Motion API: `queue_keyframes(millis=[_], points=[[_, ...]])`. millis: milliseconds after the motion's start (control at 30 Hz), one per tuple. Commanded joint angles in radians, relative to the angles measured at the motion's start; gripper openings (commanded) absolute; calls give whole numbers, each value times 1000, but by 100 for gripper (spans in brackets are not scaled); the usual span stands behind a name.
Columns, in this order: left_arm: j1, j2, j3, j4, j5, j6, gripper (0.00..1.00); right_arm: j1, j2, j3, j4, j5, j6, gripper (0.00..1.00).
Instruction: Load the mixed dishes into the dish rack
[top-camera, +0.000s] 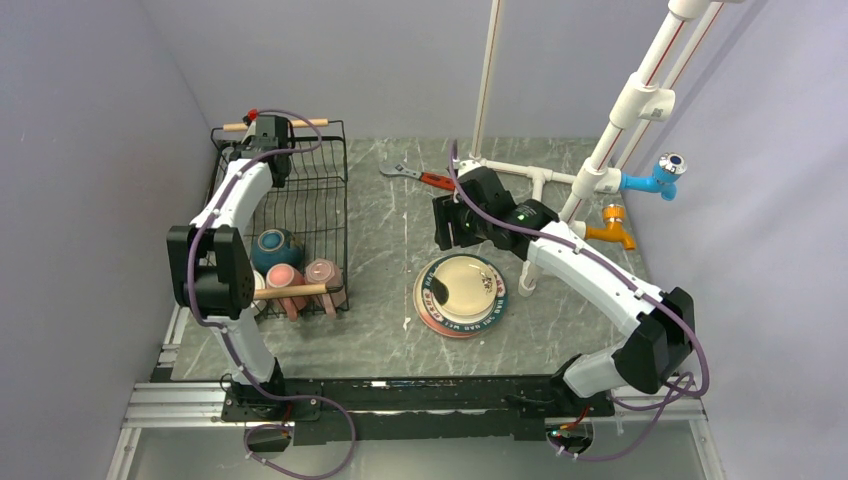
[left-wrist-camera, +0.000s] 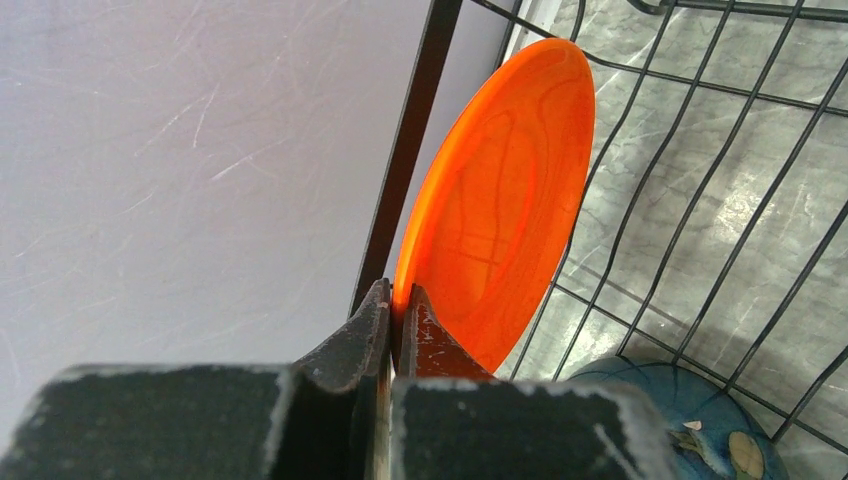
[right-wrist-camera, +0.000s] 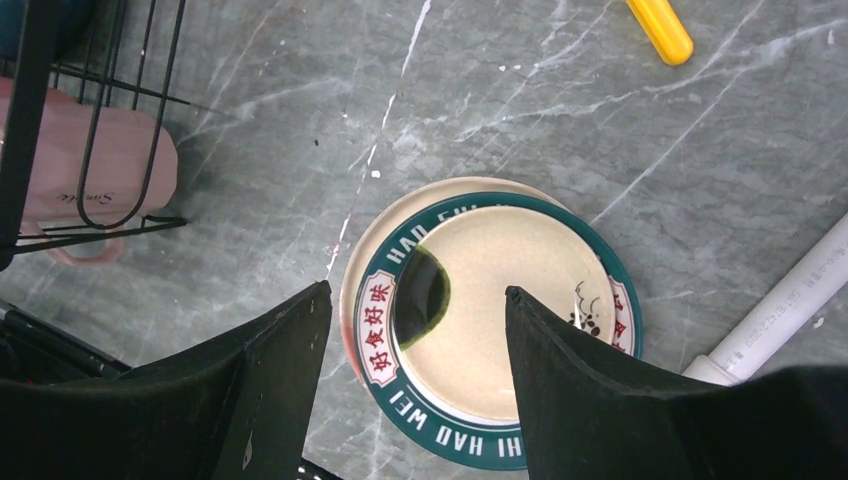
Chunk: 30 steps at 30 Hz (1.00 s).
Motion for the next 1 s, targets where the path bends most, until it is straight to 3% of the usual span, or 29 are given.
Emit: queue_keyframes(millis=[0,433,767,967], points=[[6,-54,17,18,-35,29,0,-8,-40,-23,41,-14,6,66],[16,-20,-7,88,-87,92,0,-13,-51,-36,45,-18,10,67],[28,45,21,30,-19,35,0,-19,-38,-32,42,-24,10,67],[29,65,34,6,-3,5,19,-24,-34,-32,43,-28,10,67]])
